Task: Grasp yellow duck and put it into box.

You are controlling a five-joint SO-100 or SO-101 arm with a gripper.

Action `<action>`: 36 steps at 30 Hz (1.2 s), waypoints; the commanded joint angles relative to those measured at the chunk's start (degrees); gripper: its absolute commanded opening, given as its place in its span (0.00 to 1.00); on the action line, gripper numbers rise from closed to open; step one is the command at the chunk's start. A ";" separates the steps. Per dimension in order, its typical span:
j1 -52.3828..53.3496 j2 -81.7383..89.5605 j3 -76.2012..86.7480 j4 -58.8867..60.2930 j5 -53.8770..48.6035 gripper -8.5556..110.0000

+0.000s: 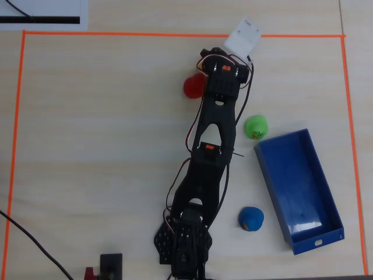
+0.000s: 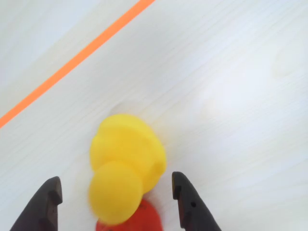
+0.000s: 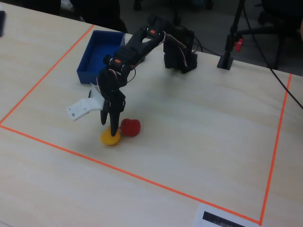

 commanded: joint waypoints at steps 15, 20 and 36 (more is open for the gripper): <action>-1.58 -2.37 -4.13 0.00 -3.52 0.34; -2.90 -3.16 -4.57 0.44 -3.87 0.33; -1.32 -5.54 -7.47 0.97 -5.54 0.17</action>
